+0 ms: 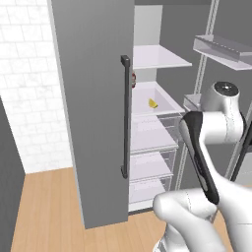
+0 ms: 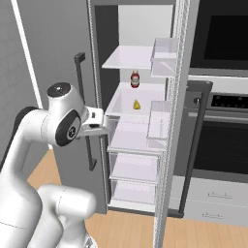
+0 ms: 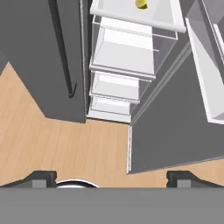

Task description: Grab a lemon wedge from the fridge and one ice cube from the ice bowl, and put them in the glass of lemonade.

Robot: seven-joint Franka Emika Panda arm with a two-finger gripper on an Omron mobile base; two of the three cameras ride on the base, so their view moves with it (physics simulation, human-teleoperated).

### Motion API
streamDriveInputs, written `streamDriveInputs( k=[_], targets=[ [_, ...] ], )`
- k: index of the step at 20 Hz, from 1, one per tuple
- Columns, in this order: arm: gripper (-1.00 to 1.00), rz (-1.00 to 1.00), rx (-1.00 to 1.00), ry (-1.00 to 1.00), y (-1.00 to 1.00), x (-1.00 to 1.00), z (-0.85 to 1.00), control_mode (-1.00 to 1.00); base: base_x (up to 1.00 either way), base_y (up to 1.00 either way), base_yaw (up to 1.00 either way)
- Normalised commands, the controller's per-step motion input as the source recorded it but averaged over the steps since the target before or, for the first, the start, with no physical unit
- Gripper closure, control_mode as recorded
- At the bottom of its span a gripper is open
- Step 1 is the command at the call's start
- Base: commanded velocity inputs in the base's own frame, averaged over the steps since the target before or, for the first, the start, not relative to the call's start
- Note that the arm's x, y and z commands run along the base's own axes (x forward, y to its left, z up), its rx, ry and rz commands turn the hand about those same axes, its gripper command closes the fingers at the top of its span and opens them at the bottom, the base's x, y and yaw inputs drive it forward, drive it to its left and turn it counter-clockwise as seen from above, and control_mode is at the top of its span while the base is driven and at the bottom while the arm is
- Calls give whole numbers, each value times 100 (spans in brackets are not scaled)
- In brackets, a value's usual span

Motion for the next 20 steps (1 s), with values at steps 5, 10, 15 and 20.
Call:
streamDriveInputs(
  k=[5, 10, 15, 20],
  targets=[
    [-100, 2, 2, -4, 3, -25, 19, -100, 0, 0, 0],
    [-100, 1, 9, -8, 0, -12, 39, -100, 0, 0, 0],
    [-100, 0, 4, -10, 0, -4, 16, -100, 0, 0, 0],
    [-100, 0, 0, -1, 0, 10, 0, 100, 28, 2, -1]
  ],
)
